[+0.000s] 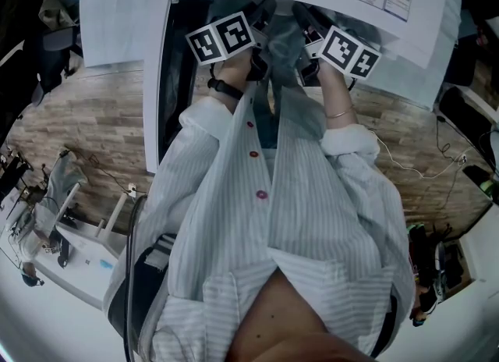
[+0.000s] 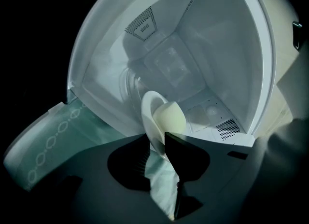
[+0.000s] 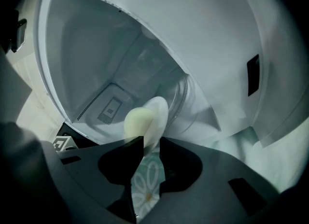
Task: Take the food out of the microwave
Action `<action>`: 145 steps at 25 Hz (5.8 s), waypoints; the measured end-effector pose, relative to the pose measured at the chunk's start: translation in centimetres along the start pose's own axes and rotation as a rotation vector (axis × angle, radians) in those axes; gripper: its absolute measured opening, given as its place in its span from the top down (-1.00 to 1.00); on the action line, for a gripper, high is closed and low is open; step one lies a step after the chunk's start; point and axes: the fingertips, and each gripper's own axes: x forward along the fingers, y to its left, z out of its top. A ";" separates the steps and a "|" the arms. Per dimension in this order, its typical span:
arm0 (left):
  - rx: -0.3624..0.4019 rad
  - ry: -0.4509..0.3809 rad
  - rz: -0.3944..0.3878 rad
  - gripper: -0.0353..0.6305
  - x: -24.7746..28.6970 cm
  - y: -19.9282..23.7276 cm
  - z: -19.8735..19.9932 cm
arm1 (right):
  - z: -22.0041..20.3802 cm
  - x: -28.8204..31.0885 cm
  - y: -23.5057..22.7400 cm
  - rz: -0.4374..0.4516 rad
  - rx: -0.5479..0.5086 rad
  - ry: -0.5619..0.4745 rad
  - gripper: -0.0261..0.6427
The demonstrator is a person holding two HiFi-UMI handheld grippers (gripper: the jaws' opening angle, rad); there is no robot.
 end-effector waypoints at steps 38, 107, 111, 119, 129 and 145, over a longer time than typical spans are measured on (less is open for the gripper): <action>-0.131 -0.085 -0.090 0.70 -4.2 -0.6 -4.9 | -4.4 -4.4 0.5 0.133 0.185 -0.003 0.71; -0.289 -0.108 -0.368 0.82 -17.3 -13.9 -4.9 | -2.7 -18.7 12.4 0.486 0.385 -0.138 0.80; -0.293 -0.107 -0.375 0.82 -16.8 -13.9 -4.9 | -2.5 -18.6 12.1 0.488 0.388 -0.145 0.80; -0.293 -0.108 -0.385 0.82 -16.7 -13.8 -4.9 | -2.6 -18.7 12.1 0.488 0.379 -0.157 0.80; -0.289 -0.104 -0.384 0.82 -16.6 -13.8 -5.0 | -2.6 -18.7 11.9 0.487 0.387 -0.157 0.80; -0.309 -0.102 -0.376 0.82 -16.6 -13.4 -5.3 | -3.0 -18.5 11.7 0.485 0.391 -0.143 0.80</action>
